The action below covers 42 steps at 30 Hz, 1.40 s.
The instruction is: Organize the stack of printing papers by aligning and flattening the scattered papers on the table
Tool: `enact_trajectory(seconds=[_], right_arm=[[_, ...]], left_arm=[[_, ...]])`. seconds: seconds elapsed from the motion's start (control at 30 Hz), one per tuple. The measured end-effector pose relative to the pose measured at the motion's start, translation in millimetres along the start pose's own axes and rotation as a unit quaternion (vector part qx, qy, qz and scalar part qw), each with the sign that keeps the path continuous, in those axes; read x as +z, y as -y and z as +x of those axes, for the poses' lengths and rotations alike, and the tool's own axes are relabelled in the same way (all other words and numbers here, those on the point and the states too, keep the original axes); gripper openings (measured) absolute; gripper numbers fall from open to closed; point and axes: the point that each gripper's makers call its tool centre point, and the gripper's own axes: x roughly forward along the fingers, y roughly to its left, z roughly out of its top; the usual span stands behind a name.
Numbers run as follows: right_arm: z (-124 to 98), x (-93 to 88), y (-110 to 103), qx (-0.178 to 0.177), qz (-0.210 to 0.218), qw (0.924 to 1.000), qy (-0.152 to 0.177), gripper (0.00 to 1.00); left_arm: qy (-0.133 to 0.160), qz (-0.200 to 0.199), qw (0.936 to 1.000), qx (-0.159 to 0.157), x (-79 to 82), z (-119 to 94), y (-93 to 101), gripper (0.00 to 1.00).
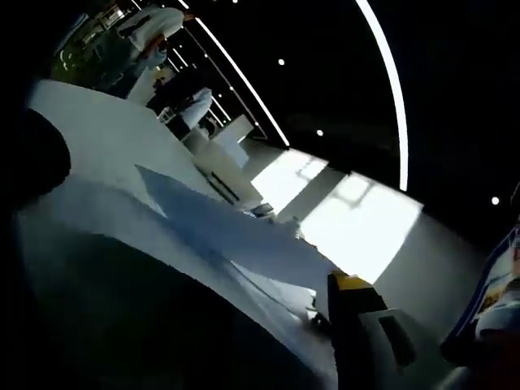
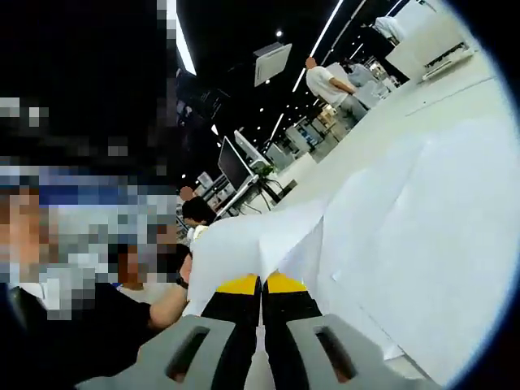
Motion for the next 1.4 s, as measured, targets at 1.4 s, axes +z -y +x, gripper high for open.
enact_trajectory(seconds=[1.4], right_arm=[[5,-4.4,-19,0.034,-0.013,0.9992,0.019,0.00]], left_arm=[[0.007,0.000,0.9999,-0.009,-2.0,2,8.5,0.57]])
